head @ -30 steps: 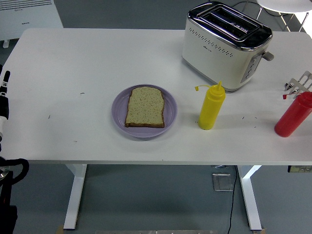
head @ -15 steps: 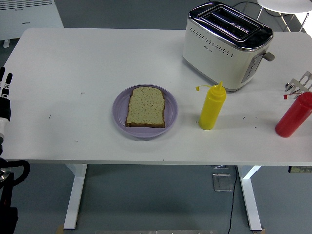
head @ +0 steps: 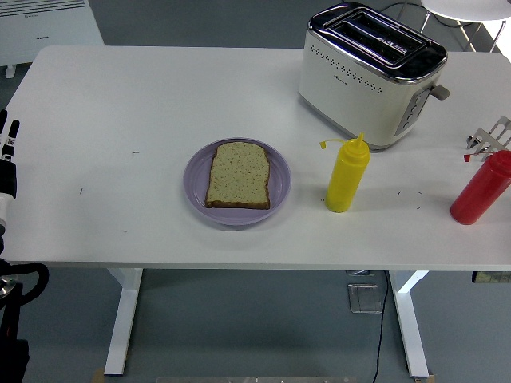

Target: Pick up the cup,pour liquid into bread,place the cup on the desk

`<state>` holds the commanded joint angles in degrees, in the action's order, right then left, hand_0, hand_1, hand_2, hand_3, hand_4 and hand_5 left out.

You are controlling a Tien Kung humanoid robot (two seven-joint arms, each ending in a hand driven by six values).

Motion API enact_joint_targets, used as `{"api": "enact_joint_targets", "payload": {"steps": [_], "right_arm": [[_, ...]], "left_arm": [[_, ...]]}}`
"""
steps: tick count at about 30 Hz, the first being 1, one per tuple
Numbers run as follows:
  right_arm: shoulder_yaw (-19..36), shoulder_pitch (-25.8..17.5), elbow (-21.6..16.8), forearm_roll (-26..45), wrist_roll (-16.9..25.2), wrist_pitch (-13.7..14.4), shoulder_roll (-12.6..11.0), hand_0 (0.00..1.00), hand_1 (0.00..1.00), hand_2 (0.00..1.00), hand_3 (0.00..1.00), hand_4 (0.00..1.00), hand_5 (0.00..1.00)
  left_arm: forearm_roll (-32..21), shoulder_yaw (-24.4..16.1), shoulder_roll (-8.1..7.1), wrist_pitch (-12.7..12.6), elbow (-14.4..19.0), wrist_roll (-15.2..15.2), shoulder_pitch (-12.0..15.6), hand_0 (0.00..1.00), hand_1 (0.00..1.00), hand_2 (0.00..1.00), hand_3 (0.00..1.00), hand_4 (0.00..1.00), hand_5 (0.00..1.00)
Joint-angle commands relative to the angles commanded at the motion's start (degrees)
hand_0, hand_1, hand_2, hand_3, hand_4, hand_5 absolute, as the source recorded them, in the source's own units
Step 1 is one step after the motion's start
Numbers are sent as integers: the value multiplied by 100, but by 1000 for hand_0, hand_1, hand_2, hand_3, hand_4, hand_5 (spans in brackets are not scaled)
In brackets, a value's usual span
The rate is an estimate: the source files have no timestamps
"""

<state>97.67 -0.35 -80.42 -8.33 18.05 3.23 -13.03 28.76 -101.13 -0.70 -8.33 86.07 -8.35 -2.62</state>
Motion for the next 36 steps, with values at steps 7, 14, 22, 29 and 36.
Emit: {"api": "enact_joint_targets", "payload": {"steps": [7,14,22,29,36], "right_arm": [[35,20,3,-23,19,36,22,785,706,711,701,557,545],[42,23,-50,-13,72,72,25,782,703,704,686,550,543],[31,36,-63,-9,79,106,35,779,700,703,681,542,540],[23,41,-45,33,119,181,52,777,694,697,666,525,529],[18,42,-43,68,141,231,54,773,692,692,661,516,520]], "left_arm": [[-8,-4,3,3,17,-2,-40,801,771,775,743,460,998],[-8,-1,-4,3,25,-3,-61,801,771,775,742,461,998],[-9,-5,-5,2,28,-3,-75,802,771,776,742,461,998],[-9,-19,-6,2,42,-3,-84,802,771,776,743,461,998],[-7,-18,-3,3,42,-1,-85,802,771,777,743,462,998]]}}
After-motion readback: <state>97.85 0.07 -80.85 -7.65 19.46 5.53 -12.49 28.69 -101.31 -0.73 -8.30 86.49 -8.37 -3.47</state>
